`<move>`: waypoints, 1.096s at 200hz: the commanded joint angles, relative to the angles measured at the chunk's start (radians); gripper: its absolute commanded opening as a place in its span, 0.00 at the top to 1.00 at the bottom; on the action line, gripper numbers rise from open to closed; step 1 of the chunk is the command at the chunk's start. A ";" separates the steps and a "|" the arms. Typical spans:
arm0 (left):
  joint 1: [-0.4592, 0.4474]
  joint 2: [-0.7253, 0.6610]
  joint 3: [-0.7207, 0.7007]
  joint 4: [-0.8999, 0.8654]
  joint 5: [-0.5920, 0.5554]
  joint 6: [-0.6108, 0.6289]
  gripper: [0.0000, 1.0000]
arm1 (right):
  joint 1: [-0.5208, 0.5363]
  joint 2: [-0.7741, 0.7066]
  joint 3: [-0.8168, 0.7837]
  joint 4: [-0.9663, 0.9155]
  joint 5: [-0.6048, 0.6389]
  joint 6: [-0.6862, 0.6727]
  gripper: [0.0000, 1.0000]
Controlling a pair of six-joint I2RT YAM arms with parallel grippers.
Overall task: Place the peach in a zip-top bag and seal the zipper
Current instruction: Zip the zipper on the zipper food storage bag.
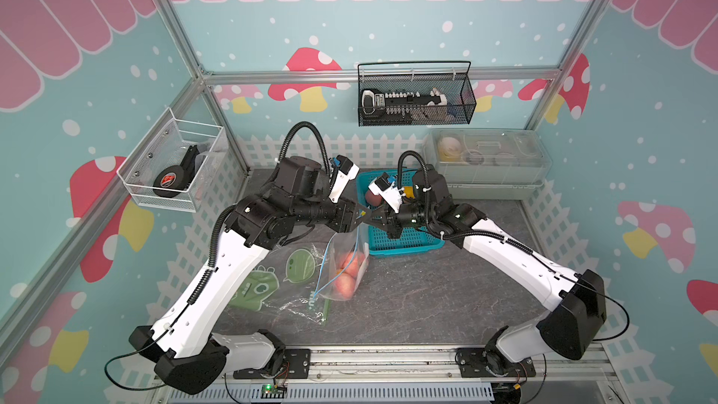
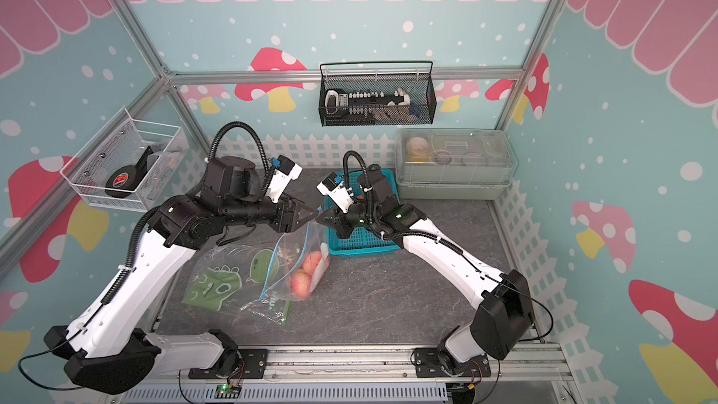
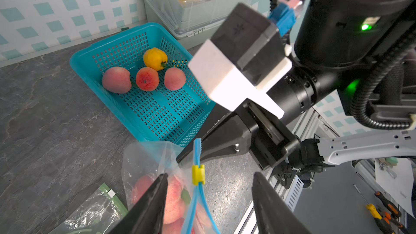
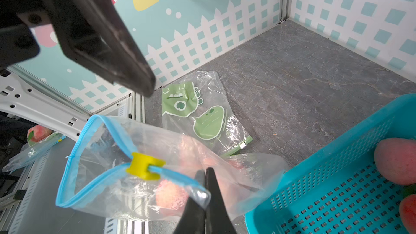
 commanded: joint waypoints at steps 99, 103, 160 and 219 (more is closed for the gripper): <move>-0.012 0.035 -0.049 0.030 -0.038 0.078 0.66 | 0.004 0.015 0.013 0.033 -0.004 0.034 1.00; -0.011 0.037 -0.051 0.030 -0.040 0.078 0.67 | 0.005 0.015 0.014 0.032 -0.007 0.035 1.00; -0.013 0.049 -0.050 0.033 -0.041 0.079 0.87 | 0.005 0.013 0.014 0.028 -0.007 0.033 1.00; -0.012 0.010 -0.064 0.035 -0.021 0.083 1.00 | 0.004 0.018 0.033 0.030 -0.009 0.000 0.91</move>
